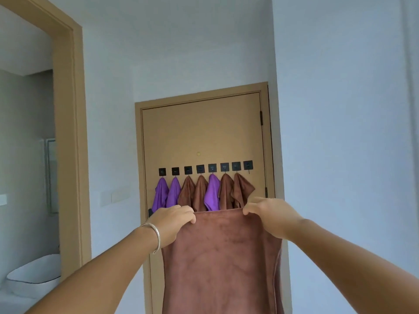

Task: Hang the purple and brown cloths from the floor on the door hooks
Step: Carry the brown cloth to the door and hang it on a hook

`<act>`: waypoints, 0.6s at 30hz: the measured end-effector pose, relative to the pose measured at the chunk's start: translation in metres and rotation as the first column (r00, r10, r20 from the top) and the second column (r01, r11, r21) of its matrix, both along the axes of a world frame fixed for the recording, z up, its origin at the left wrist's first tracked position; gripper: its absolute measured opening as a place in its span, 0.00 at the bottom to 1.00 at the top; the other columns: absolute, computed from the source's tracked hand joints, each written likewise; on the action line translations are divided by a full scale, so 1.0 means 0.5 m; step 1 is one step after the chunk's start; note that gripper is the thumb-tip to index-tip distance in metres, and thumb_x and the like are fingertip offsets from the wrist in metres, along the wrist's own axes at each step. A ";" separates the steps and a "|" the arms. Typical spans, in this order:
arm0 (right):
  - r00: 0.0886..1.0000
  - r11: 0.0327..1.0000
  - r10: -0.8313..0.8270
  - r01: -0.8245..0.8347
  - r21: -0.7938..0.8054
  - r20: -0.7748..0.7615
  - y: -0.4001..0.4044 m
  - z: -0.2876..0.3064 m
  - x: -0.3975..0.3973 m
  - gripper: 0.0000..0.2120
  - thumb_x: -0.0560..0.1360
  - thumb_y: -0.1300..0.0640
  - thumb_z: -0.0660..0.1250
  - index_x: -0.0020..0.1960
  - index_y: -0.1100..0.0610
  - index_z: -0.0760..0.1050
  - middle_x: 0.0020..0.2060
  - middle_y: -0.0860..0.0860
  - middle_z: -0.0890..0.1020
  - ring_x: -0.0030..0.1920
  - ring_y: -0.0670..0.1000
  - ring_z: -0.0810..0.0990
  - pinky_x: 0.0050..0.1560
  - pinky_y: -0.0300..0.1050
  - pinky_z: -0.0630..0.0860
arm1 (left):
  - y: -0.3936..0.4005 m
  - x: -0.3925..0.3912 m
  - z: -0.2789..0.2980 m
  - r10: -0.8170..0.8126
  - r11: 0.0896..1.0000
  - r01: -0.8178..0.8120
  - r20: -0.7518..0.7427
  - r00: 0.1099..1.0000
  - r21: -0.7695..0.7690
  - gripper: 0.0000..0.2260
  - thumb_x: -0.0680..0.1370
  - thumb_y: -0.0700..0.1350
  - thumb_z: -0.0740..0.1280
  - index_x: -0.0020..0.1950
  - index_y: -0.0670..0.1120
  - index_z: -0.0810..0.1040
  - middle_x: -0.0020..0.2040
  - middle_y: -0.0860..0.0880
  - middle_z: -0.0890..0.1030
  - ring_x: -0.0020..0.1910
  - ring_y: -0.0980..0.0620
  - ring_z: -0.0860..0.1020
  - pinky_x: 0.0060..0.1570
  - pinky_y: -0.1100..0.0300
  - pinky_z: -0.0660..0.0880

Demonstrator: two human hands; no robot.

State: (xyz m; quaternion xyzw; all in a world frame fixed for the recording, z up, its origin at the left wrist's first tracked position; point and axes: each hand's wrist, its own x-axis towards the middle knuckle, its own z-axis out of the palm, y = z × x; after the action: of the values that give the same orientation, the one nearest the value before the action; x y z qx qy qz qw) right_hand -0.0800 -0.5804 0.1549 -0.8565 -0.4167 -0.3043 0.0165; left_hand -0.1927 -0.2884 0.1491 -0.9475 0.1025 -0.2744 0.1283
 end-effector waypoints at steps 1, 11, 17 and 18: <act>1.000 1.000 0.006 -0.006 -0.010 -0.003 0.005 -0.001 0.035 0.28 0.73 0.72 0.60 0.64 0.44 0.69 0.60 0.46 0.73 0.51 0.54 0.78 0.43 0.40 0.68 | 0.007 0.032 0.005 0.003 1.000 -0.002 0.003 1.000 -0.003 0.28 0.69 0.28 0.58 0.61 0.54 0.71 0.62 0.59 0.71 0.58 0.57 0.70 0.51 0.62 0.70; 0.998 0.997 0.052 -0.053 -0.060 -0.019 0.084 -0.030 0.357 0.29 0.72 0.72 0.60 0.65 0.45 0.70 0.61 0.45 0.73 0.54 0.53 0.77 0.50 0.44 0.75 | 0.083 0.343 -0.002 0.026 0.998 -0.022 -0.069 0.997 0.060 0.32 0.66 0.27 0.57 0.59 0.59 0.68 0.59 0.60 0.70 0.51 0.57 0.69 0.43 0.61 0.69; 1.000 0.999 -0.004 0.005 -0.052 0.024 0.166 -0.046 0.533 0.27 0.74 0.69 0.63 0.67 0.45 0.70 0.61 0.46 0.74 0.58 0.52 0.76 0.57 0.46 0.76 | 0.147 0.556 -0.002 -0.013 0.984 0.034 -0.120 0.993 0.176 0.32 0.71 0.29 0.60 0.67 0.58 0.64 0.66 0.56 0.67 0.55 0.51 0.71 0.46 0.54 0.73; 0.999 0.998 -0.022 0.024 -0.055 0.027 0.178 -0.048 0.562 0.27 0.74 0.69 0.63 0.67 0.45 0.71 0.62 0.46 0.75 0.58 0.52 0.76 0.57 0.46 0.76 | 0.158 0.595 -0.001 -0.026 0.983 0.049 -0.130 0.991 0.177 0.30 0.72 0.30 0.59 0.68 0.57 0.64 0.65 0.55 0.67 0.54 0.50 0.72 0.46 0.55 0.72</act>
State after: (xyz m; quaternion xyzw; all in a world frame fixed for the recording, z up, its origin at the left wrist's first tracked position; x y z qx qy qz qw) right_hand 0.2010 -0.4912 0.1310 -0.8572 -0.4154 -0.3040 -0.0163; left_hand 0.1050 -0.2093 0.1484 -0.9455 0.1526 -0.2054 0.2014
